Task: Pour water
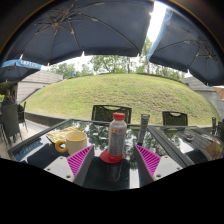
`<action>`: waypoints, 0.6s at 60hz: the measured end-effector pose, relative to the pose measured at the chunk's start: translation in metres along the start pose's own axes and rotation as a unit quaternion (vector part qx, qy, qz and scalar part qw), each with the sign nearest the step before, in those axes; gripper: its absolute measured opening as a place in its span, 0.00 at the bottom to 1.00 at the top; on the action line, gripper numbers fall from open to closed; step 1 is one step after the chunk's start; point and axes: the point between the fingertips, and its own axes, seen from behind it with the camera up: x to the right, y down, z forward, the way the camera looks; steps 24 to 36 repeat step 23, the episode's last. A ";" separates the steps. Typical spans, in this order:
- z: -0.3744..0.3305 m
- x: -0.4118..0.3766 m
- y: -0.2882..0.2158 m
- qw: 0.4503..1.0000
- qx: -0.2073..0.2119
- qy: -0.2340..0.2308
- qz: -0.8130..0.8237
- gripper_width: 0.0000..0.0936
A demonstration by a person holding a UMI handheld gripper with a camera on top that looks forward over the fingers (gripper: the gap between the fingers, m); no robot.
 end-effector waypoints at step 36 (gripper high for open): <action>-0.056 -0.001 0.030 1.000 0.011 0.013 -0.016 0.90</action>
